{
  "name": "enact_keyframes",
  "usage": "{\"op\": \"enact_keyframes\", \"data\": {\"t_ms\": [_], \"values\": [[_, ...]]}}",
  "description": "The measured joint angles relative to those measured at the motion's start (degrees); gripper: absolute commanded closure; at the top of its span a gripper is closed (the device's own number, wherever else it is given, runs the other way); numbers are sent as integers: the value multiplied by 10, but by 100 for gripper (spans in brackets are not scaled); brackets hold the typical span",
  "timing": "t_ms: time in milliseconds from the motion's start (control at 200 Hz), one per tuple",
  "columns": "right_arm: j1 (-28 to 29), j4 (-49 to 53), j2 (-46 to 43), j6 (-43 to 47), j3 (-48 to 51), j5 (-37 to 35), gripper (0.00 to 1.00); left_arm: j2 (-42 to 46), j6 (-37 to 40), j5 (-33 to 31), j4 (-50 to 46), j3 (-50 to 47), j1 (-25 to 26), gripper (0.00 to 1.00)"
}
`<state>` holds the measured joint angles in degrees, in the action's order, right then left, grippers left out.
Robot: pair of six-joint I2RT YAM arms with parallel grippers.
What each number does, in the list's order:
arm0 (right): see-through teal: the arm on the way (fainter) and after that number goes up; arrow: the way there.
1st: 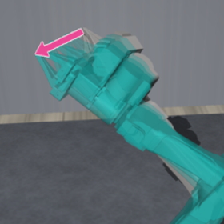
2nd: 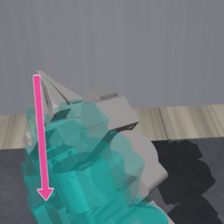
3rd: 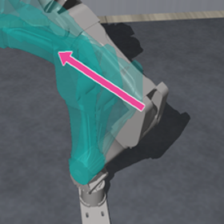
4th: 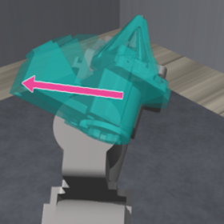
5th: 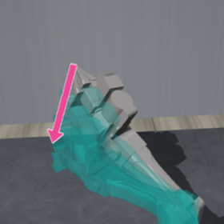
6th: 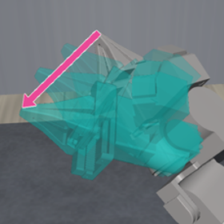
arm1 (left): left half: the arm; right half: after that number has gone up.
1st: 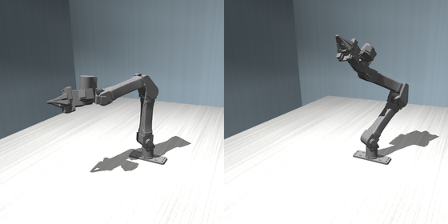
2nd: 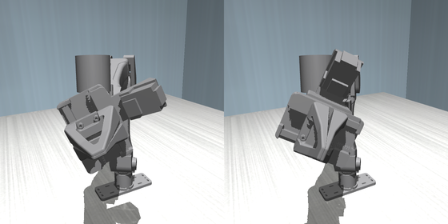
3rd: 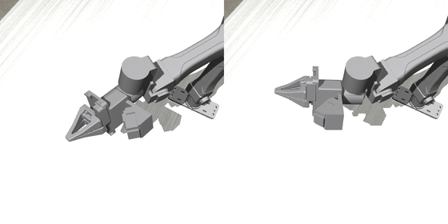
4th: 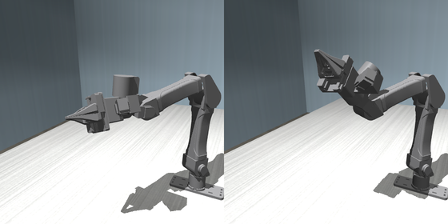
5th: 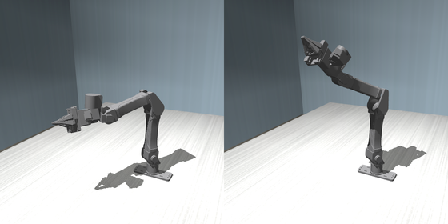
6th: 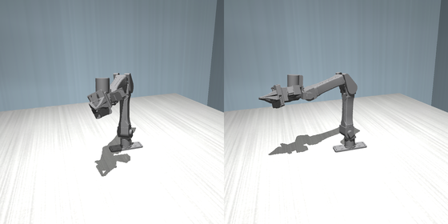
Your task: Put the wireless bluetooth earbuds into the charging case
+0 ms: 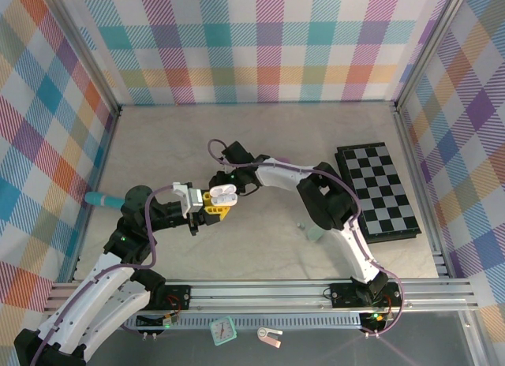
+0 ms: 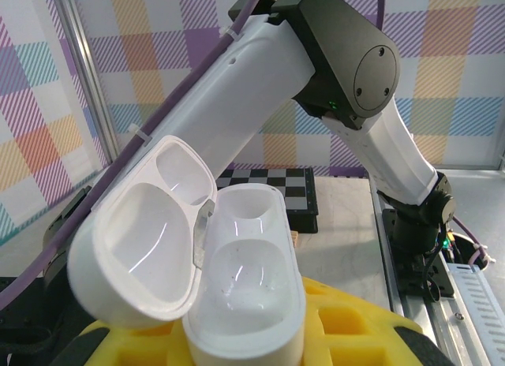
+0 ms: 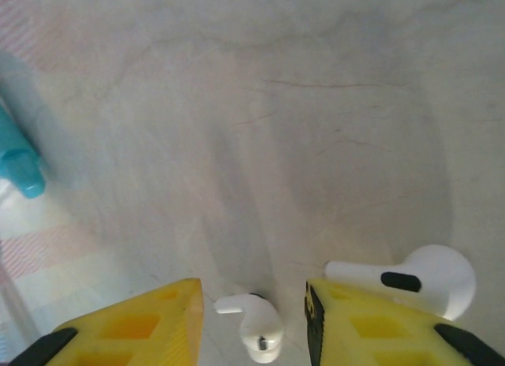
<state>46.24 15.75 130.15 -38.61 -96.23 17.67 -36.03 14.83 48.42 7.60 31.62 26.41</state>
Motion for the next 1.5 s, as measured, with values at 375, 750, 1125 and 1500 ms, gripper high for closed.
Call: {"op": "enact_keyframes", "data": {"t_ms": [375,750,1125,1500], "values": [[-7,2,-24,18,28,-55,55,0,0,0,-1,0,0,93],[-11,-20,-62,23,49,-59,51,0,2,0,0,-5,0,93],[-1,-2,-42,36,10,-3,58,-1,2,1,1,-8,0,93],[3,48,26,39,-51,40,62,-1,2,2,1,-8,-4,93]]}}
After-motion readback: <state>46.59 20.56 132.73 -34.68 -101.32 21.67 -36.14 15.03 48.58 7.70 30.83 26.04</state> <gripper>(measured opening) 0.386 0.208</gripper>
